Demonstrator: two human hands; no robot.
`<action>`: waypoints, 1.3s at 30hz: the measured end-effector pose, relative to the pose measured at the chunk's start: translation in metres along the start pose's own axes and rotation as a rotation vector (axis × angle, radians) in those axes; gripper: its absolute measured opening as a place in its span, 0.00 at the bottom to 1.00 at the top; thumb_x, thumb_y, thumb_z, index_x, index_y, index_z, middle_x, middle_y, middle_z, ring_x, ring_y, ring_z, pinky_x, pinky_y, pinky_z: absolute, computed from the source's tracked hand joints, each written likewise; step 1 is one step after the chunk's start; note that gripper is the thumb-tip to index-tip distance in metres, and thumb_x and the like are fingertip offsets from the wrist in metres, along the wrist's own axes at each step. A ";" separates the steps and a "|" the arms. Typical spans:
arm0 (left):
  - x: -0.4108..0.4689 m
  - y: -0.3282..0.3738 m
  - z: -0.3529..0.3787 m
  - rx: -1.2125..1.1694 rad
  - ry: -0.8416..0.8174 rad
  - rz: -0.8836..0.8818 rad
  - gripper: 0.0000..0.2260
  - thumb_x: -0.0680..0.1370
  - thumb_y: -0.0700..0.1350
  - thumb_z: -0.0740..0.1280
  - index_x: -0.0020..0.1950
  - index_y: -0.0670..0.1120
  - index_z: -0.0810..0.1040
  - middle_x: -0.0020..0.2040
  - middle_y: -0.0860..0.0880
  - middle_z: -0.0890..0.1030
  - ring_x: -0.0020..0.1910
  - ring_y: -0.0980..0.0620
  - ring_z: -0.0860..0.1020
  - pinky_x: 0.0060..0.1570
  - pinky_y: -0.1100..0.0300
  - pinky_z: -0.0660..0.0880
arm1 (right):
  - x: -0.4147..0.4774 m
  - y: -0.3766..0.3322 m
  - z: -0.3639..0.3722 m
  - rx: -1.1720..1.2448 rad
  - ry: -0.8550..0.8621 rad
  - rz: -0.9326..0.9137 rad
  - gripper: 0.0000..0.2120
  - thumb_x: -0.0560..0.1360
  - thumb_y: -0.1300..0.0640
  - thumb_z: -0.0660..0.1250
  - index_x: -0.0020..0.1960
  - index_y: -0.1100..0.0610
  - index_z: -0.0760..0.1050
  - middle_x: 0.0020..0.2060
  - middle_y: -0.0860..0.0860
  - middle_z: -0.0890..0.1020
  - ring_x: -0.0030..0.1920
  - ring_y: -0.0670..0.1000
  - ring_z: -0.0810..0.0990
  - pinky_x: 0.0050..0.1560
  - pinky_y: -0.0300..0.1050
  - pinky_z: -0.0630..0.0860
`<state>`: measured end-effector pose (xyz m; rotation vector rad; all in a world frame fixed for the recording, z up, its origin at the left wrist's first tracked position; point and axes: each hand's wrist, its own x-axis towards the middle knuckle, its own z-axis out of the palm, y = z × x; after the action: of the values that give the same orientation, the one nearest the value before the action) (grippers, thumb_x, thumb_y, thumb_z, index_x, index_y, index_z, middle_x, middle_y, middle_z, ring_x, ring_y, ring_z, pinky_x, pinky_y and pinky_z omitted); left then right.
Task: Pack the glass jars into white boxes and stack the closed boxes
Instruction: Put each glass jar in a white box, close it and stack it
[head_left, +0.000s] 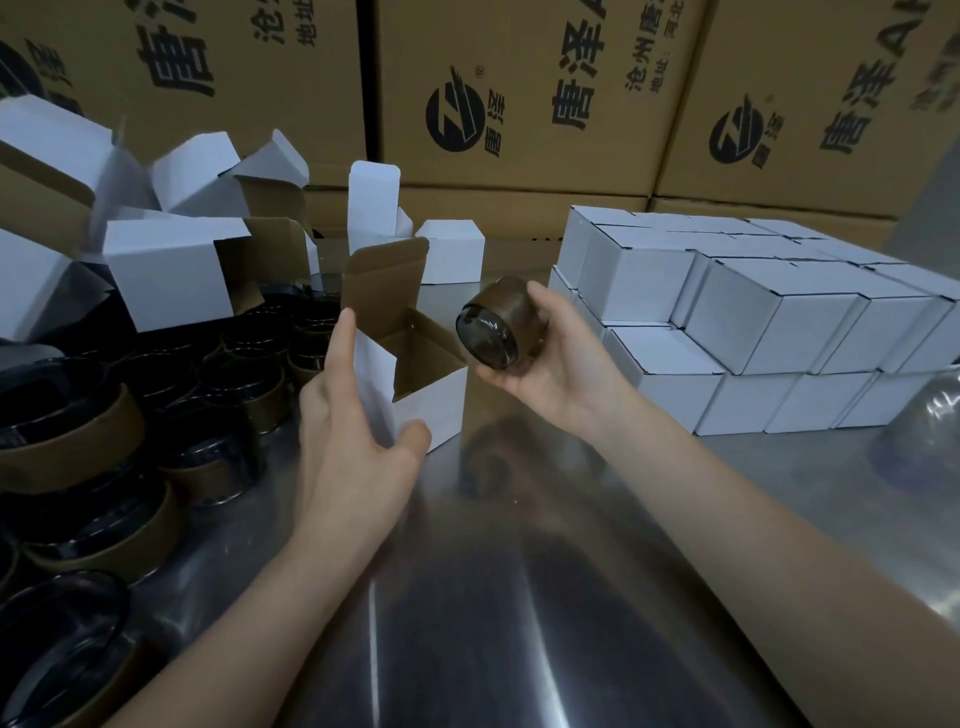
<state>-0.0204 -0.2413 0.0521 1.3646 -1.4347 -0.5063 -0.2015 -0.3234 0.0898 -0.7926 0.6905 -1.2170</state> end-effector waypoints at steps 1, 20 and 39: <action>0.001 -0.001 0.000 0.002 -0.001 0.005 0.44 0.73 0.45 0.71 0.72 0.73 0.44 0.73 0.51 0.60 0.68 0.47 0.67 0.56 0.52 0.68 | -0.001 0.001 0.000 0.000 -0.004 -0.005 0.12 0.74 0.49 0.70 0.54 0.54 0.78 0.60 0.58 0.77 0.57 0.60 0.81 0.47 0.54 0.81; 0.002 -0.002 0.001 -0.065 0.023 0.066 0.35 0.70 0.48 0.76 0.68 0.66 0.60 0.70 0.58 0.69 0.68 0.55 0.69 0.62 0.52 0.71 | -0.043 -0.006 0.042 -0.565 -0.258 -0.572 0.22 0.72 0.48 0.67 0.65 0.49 0.72 0.63 0.54 0.76 0.64 0.53 0.76 0.60 0.53 0.76; 0.001 -0.004 0.004 -0.099 0.011 0.098 0.37 0.67 0.49 0.79 0.65 0.66 0.60 0.56 0.68 0.73 0.58 0.61 0.73 0.46 0.70 0.66 | -0.052 -0.001 0.047 -0.914 -0.217 -0.661 0.22 0.74 0.56 0.68 0.66 0.53 0.69 0.60 0.50 0.76 0.64 0.50 0.75 0.63 0.52 0.77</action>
<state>-0.0222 -0.2447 0.0480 1.2109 -1.4406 -0.4986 -0.1747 -0.2655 0.1191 -2.0016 0.8346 -1.3449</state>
